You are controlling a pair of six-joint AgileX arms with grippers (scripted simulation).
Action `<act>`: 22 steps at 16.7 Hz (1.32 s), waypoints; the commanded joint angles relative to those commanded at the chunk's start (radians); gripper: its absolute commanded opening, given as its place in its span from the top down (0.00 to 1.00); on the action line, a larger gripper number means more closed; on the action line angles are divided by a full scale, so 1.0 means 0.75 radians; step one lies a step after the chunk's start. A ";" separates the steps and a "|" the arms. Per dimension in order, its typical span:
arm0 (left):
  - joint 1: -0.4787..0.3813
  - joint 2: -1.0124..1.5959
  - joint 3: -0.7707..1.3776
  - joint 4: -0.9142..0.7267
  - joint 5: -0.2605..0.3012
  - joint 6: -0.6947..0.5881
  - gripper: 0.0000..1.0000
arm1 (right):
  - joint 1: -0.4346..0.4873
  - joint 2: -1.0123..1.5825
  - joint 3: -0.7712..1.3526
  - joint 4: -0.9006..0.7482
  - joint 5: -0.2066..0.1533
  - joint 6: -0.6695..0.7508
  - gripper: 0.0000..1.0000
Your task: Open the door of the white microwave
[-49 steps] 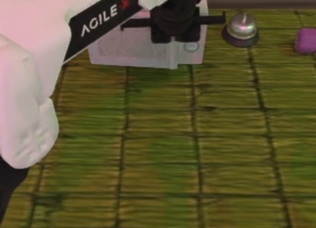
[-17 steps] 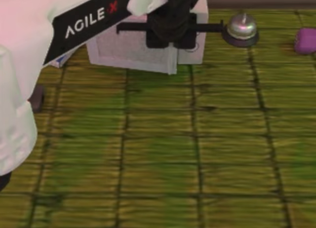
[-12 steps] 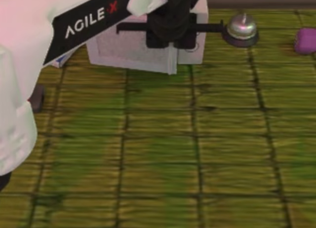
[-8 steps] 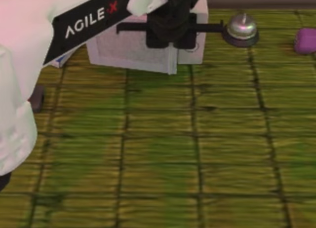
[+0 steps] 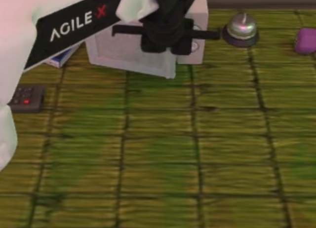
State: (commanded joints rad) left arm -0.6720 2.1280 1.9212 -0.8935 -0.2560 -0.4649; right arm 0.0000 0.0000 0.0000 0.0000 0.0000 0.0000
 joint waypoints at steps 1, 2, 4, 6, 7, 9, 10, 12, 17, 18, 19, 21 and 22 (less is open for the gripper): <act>0.001 -0.011 -0.019 0.010 0.005 0.011 1.00 | 0.000 0.000 0.000 0.000 0.000 0.000 0.00; 0.002 -0.015 -0.026 0.014 0.006 0.015 1.00 | 0.000 0.000 0.000 0.000 0.000 0.000 0.00; 0.002 -0.015 -0.026 0.014 0.006 0.015 1.00 | 0.000 0.000 0.000 0.000 0.000 0.000 0.00; 0.002 -0.015 -0.026 0.014 0.006 0.015 1.00 | 0.000 0.000 0.000 0.000 0.000 0.000 0.00; 0.002 -0.015 -0.026 0.014 0.006 0.015 1.00 | 0.000 0.000 0.000 0.000 0.000 0.000 0.00; 0.002 -0.015 -0.026 0.014 0.006 0.015 1.00 | 0.000 0.000 0.000 0.000 0.000 0.000 0.00; 0.002 -0.015 -0.026 0.014 0.006 0.015 1.00 | 0.000 0.000 0.000 0.000 0.000 0.000 0.00; 0.002 -0.015 -0.026 0.014 0.006 0.015 1.00 | 0.000 0.000 0.000 0.000 0.000 0.000 0.00; 0.002 -0.015 -0.026 0.014 0.006 0.015 1.00 | 0.000 0.000 0.000 0.000 0.000 0.000 0.00; 0.002 -0.015 -0.026 0.014 0.006 0.015 1.00 | 0.000 0.000 0.000 0.000 0.000 0.000 0.00; 0.002 -0.015 -0.026 0.014 0.006 0.015 1.00 | 0.000 0.000 0.000 0.000 0.000 0.000 0.00; 0.002 -0.015 -0.026 0.014 0.006 0.015 1.00 | 0.000 0.000 0.000 0.000 0.000 0.000 0.00; 0.002 -0.015 -0.026 0.014 0.006 0.015 1.00 | 0.000 0.000 0.000 0.000 0.000 0.000 0.00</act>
State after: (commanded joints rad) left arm -0.6708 2.1165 1.9017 -0.8831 -0.2512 -0.4533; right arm 0.0000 0.0000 0.0000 0.0000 0.0000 0.0000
